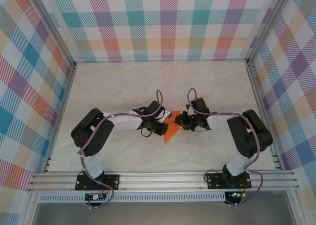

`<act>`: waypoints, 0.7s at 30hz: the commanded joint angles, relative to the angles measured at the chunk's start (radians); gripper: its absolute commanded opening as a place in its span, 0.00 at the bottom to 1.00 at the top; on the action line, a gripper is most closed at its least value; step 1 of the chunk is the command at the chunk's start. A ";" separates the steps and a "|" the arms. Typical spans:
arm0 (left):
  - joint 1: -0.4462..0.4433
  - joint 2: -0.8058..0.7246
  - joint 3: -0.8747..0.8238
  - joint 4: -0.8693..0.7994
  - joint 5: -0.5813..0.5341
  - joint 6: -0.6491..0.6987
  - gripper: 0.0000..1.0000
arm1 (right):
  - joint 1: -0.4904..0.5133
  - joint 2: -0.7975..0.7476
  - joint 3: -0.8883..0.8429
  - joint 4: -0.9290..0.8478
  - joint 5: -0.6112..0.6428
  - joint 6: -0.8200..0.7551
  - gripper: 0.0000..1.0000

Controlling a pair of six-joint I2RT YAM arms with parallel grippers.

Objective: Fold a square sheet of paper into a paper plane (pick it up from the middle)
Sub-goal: Third fold the triangle at the center of the table.

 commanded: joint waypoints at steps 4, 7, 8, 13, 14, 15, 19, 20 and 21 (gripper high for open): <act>0.017 -0.049 0.023 -0.133 -0.041 -0.046 0.11 | 0.004 0.036 0.009 -0.124 0.063 -0.050 0.19; 0.018 -0.128 0.038 -0.166 -0.056 -0.086 0.25 | 0.005 0.028 0.005 -0.127 0.061 -0.053 0.19; 0.018 -0.151 0.044 -0.180 -0.060 -0.099 0.29 | 0.005 0.027 0.004 -0.124 0.057 -0.051 0.19; 0.013 -0.236 0.023 -0.166 0.011 -0.209 0.35 | 0.005 0.022 0.011 -0.124 0.048 -0.047 0.18; 0.009 -0.245 0.008 -0.145 0.041 -0.231 0.33 | 0.005 0.019 0.013 -0.128 0.052 -0.048 0.18; 0.002 -0.248 -0.001 -0.126 0.067 -0.250 0.29 | 0.006 0.014 0.013 -0.129 0.053 -0.049 0.18; -0.031 -0.206 -0.012 -0.035 0.129 -0.307 0.18 | 0.005 0.008 0.016 -0.134 0.056 -0.051 0.18; -0.033 -0.184 -0.011 -0.009 0.149 -0.325 0.16 | 0.005 0.009 0.017 -0.138 0.055 -0.053 0.18; -0.036 -0.160 -0.007 0.007 0.160 -0.339 0.14 | 0.005 0.008 0.015 -0.139 0.056 -0.054 0.18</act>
